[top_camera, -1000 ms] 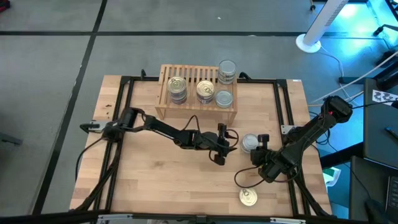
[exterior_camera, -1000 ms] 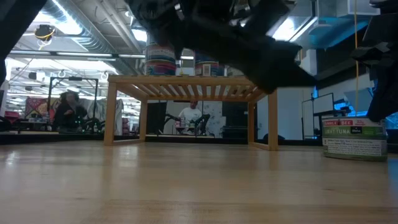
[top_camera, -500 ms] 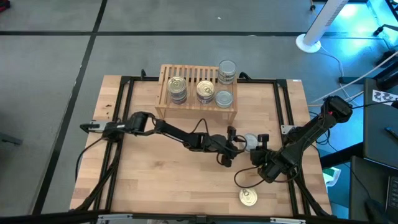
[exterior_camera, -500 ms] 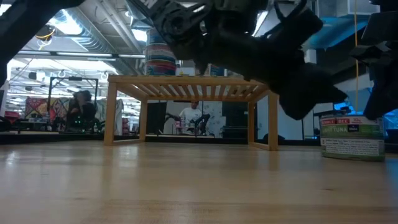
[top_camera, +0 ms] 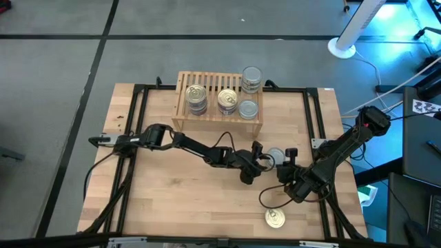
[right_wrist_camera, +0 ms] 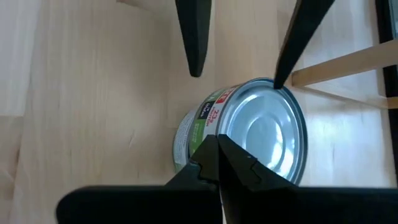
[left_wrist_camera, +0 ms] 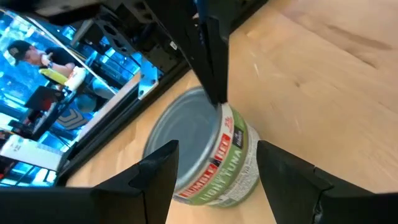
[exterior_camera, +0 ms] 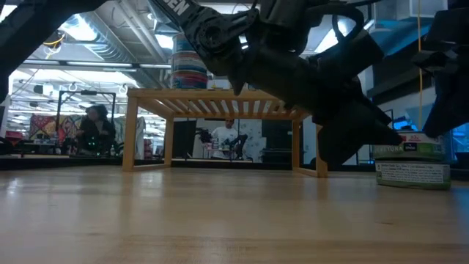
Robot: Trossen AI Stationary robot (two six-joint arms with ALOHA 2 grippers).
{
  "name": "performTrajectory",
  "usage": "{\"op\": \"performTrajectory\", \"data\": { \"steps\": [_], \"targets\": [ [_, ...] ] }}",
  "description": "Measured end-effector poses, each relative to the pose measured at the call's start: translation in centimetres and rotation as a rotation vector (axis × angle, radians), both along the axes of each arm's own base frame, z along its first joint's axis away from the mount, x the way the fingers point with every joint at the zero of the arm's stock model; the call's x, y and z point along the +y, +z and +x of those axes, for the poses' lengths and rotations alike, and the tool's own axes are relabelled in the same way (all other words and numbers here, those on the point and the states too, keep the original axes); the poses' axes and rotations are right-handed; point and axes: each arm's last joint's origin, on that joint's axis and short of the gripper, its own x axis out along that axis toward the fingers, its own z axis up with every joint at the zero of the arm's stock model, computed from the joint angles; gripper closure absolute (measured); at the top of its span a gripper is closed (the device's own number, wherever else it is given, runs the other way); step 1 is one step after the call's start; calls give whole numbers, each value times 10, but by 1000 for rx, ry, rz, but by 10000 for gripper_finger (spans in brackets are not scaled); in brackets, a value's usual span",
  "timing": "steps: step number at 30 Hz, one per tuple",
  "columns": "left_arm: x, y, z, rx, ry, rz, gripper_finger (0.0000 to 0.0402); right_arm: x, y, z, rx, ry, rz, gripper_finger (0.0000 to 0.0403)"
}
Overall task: Stack canned seafood by type on shelf
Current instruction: Stack the green tuna can on top of the green tuna can on the shelf
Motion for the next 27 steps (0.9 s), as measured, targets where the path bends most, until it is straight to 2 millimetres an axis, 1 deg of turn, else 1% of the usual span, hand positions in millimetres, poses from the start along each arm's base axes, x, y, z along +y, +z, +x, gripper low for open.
{"op": "performTrajectory", "data": {
  "steps": [8, 13, 22, 27],
  "targets": [
    [0, 0, 0, 5, -6, 19, 189, 1, 1, 2, -37, -6, -9, 402],
    [1, -1, 0, 15, -22, 61, 189, 1, 1, 2, -40, -6, -6, 402],
    [1, -21, 1, 55, -33, 118, 189, 1, 2, 3, -63, -10, -5, 402],
    [0, -21, 2, 38, -33, 157, 189, 1, 2, 3, -64, -11, -3, 402]
  ]
}}
